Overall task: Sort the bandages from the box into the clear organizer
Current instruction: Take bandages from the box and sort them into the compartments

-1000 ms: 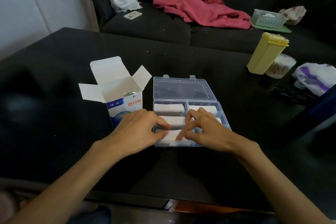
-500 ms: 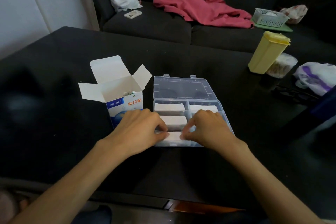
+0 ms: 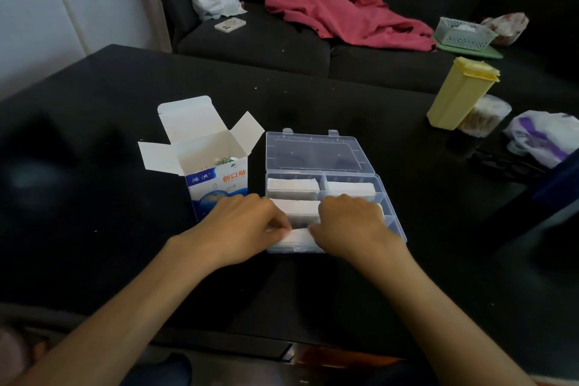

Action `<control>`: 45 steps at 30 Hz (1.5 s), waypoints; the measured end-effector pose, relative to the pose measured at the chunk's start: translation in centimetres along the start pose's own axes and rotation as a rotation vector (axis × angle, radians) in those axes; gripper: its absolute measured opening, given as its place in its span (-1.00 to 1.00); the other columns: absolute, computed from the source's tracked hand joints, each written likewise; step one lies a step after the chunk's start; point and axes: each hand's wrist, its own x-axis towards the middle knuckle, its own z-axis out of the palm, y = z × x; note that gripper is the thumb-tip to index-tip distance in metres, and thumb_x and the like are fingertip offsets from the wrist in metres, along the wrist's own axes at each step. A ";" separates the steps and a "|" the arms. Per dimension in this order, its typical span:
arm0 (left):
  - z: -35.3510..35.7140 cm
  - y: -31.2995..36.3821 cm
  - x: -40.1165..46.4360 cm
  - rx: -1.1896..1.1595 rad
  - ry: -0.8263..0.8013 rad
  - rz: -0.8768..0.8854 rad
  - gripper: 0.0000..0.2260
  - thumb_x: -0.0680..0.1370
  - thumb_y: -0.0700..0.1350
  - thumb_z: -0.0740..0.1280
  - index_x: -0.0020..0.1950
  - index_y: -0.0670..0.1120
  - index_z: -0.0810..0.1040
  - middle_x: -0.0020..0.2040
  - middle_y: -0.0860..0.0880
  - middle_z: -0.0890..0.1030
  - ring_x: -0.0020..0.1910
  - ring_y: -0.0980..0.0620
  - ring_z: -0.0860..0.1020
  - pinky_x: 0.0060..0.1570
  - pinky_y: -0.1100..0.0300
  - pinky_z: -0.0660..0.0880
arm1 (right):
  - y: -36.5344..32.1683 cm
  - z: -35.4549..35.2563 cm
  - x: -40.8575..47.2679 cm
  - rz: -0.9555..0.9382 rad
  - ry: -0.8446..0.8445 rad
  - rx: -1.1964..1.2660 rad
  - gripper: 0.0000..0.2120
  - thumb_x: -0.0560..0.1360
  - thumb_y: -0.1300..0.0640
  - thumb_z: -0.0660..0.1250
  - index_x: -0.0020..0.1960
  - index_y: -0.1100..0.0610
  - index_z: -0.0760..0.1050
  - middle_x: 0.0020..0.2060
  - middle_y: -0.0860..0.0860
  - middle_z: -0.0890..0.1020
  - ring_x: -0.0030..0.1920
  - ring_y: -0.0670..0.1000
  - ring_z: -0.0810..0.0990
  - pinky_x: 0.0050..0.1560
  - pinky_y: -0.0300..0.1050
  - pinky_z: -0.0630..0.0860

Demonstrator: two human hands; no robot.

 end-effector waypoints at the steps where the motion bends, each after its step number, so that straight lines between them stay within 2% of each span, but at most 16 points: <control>1: -0.1 -0.1 -0.1 -0.025 -0.027 0.001 -0.75 0.59 0.04 0.23 0.25 0.22 0.52 0.19 0.22 0.55 -0.06 0.23 0.42 0.12 0.25 0.44 | 0.0 0.2 0.2 0.008 -0.019 0.012 -0.64 0.54 0.03 0.24 0.32 0.06 0.34 0.16 0.07 0.53 0.17 0.10 0.50 -0.02 -0.09 0.37; 4: -0.2 -0.6 0.1 -0.156 -0.059 -0.003 -0.74 0.57 -0.05 0.27 0.23 0.21 0.54 0.22 0.23 0.54 0.08 0.22 0.50 0.17 0.17 0.50 | 0.8 0.2 0.8 0.032 -0.048 0.103 -0.58 0.49 -0.06 0.30 0.29 0.04 0.38 0.07 0.05 0.56 0.08 0.07 0.53 -0.08 -0.09 0.39; 7: 0.0 -0.6 0.5 -0.252 -0.031 -0.031 -0.72 0.53 -0.10 0.35 0.20 0.17 0.57 0.17 0.22 0.58 0.05 0.24 0.52 0.14 0.20 0.51 | 2.0 -0.3 0.7 0.063 -0.048 0.197 -0.61 0.41 -0.13 0.40 0.11 0.09 0.56 -0.08 -0.01 0.59 -0.05 0.00 0.56 -0.06 -0.11 0.50; 10: 0.1 -0.7 0.8 -0.298 0.019 -0.051 -0.75 0.47 -0.09 0.42 0.11 0.17 0.62 0.06 0.22 0.64 0.01 0.27 0.56 0.07 0.20 0.54 | 3.1 -0.5 0.4 0.033 0.074 0.232 -0.72 0.35 -0.14 0.47 -0.05 0.01 0.66 -0.11 -0.06 0.61 -0.15 -0.08 0.52 -0.11 -0.14 0.49; 12: 0.3 -0.7 0.9 -0.316 0.043 -0.073 -0.78 0.45 -0.06 0.45 0.08 0.15 0.63 0.03 0.20 0.65 -0.03 0.29 0.56 0.04 0.25 0.53 | 3.7 -0.8 0.3 -0.019 0.148 0.282 -0.80 0.34 -0.11 0.48 -0.12 -0.02 0.66 -0.20 -0.12 0.58 -0.24 -0.12 0.48 -0.16 -0.21 0.48; 14: 0.5 -0.6 0.9 -0.313 0.066 -0.080 -0.79 0.43 -0.03 0.46 0.06 0.13 0.64 0.00 0.19 0.66 -0.11 0.33 0.55 -0.08 0.37 0.49 | 3.9 -1.0 0.4 -0.144 0.122 0.350 -0.86 0.38 -0.05 0.46 -0.08 -0.06 0.65 -0.34 -0.21 0.48 -0.36 -0.15 0.41 -0.31 -0.37 0.34; 16: 0.6 -0.4 0.9 -0.284 0.079 -0.076 -0.78 0.42 0.00 0.46 0.06 0.14 0.64 -0.01 0.19 0.65 -0.17 0.34 0.51 -0.21 0.45 0.40 | 3.5 -0.9 0.6 -0.266 0.035 0.367 -0.81 0.44 0.00 0.41 0.04 -0.05 0.63 -0.40 -0.22 0.39 -0.40 -0.16 0.38 -0.38 -0.40 0.23; 18: 0.4 -0.4 0.9 -0.234 0.078 -0.066 -0.78 0.44 0.03 0.44 0.08 0.15 0.64 0.02 0.19 0.64 -0.15 0.30 0.51 -0.21 0.43 0.39 | 3.2 -0.4 0.9 -0.310 0.001 0.331 -0.76 0.46 -0.02 0.38 0.11 -0.04 0.61 -0.39 -0.22 0.37 -0.36 -0.16 0.38 -0.35 -0.37 0.24; 21: 0.1 -0.5 0.6 -0.186 0.047 -0.057 -0.80 0.48 0.05 0.40 0.10 0.16 0.63 0.09 0.19 0.62 -0.04 0.23 0.52 -0.05 0.32 0.48 | 3.3 0.1 1.4 -0.310 0.022 0.297 -0.74 0.46 -0.05 0.37 0.12 -0.02 0.62 -0.33 -0.22 0.41 -0.34 -0.18 0.37 -0.32 -0.37 0.26; 25: -0.1 -0.5 0.0 -0.117 0.070 -0.064 -0.80 0.49 0.08 0.37 0.11 0.20 0.61 0.11 0.20 0.60 0.02 0.21 0.52 0.10 0.15 0.52 | 3.4 0.4 1.3 -0.315 0.066 0.257 -0.74 0.45 -0.06 0.38 0.09 -0.01 0.63 -0.16 -0.16 0.49 -0.30 -0.19 0.37 -0.17 -0.29 0.35; 28: -0.1 -0.3 -0.2 -0.085 0.079 -0.060 -0.78 0.51 0.07 0.35 0.15 0.19 0.59 0.13 0.19 0.59 0.04 0.21 0.52 0.11 0.18 0.50 | 3.2 0.5 1.2 -0.320 0.069 0.291 -0.77 0.43 -0.06 0.40 0.03 0.01 0.65 -0.30 -0.24 0.40 -0.33 -0.20 0.36 -0.31 -0.39 0.25; 31: -0.2 -0.2 -0.4 -0.066 0.086 -0.057 -0.77 0.52 0.05 0.34 0.17 0.19 0.58 0.13 0.18 0.59 0.04 0.19 0.52 0.09 0.19 0.51 | 3.3 0.4 1.2 -0.314 0.091 0.308 -0.78 0.42 -0.07 0.41 0.03 -0.02 0.65 -0.38 -0.28 0.34 -0.34 -0.18 0.37 -0.35 -0.39 0.22; 36: -0.4 -0.3 -0.5 -0.093 0.127 -0.043 -0.79 0.51 0.05 0.36 0.13 0.20 0.59 0.08 0.18 0.61 0.02 0.20 0.53 0.05 0.16 0.54 | 3.2 0.6 1.1 -0.344 0.062 0.279 -0.75 0.48 -0.06 0.35 0.12 -0.05 0.61 -0.31 -0.19 0.40 -0.35 -0.17 0.35 -0.35 -0.37 0.20; 39: -0.2 -0.4 -0.5 -0.090 0.131 -0.041 -0.80 0.50 0.06 0.36 0.11 0.20 0.60 0.06 0.19 0.62 0.01 0.20 0.54 0.06 0.14 0.54 | 3.1 0.7 1.1 -0.362 0.058 0.272 -0.77 0.47 -0.06 0.36 0.09 -0.05 0.62 -0.29 -0.17 0.48 -0.36 -0.18 0.35 -0.30 -0.36 0.26; 42: -0.6 -0.1 -0.8 -0.189 0.231 -0.038 -0.81 0.48 0.06 0.38 0.10 0.18 0.62 -0.01 0.19 0.65 -0.05 0.24 0.55 0.01 0.21 0.55 | 3.9 -0.3 1.1 -0.357 0.094 0.440 -0.84 0.45 -0.04 0.38 0.00 -0.05 0.63 -0.49 -0.14 0.44 -0.48 -0.16 0.36 -0.40 -0.37 0.27; 45: -2.0 0.4 -1.7 -0.324 0.549 -0.084 -0.86 0.47 0.12 0.37 -0.03 0.15 0.65 -0.18 0.24 0.62 -0.25 0.32 0.53 -0.20 0.36 0.47 | 5.3 -1.0 1.5 -0.270 0.280 0.686 -0.87 0.44 -0.05 0.37 -0.09 -0.03 0.61 -0.54 -0.13 0.49 -0.53 -0.16 0.39 -0.46 -0.39 0.29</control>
